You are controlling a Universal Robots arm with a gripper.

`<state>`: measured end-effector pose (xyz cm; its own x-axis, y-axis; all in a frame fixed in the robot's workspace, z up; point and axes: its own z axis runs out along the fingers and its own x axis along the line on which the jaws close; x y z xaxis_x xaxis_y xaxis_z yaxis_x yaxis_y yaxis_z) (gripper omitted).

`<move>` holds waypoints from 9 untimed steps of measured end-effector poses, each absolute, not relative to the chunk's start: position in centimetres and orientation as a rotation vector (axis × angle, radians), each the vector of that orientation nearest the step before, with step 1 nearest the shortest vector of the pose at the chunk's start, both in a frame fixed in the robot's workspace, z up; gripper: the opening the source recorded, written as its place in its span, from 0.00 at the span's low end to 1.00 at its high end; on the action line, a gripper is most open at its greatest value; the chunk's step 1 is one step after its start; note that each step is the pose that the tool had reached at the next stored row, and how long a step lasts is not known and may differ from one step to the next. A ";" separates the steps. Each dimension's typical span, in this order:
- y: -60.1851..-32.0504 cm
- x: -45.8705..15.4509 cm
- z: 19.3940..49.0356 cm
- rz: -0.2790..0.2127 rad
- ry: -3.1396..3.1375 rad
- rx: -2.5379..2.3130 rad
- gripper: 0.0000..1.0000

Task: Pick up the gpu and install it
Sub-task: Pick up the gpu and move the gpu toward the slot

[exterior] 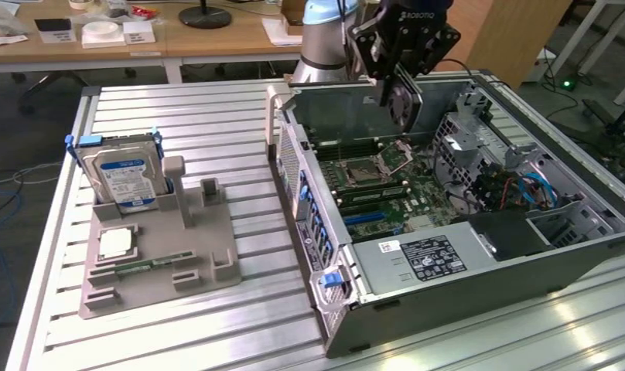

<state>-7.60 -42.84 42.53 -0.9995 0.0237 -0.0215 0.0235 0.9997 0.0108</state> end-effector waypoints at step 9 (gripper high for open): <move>-42.8 -6.7 42.4 0.016 3.120 0.037 0.28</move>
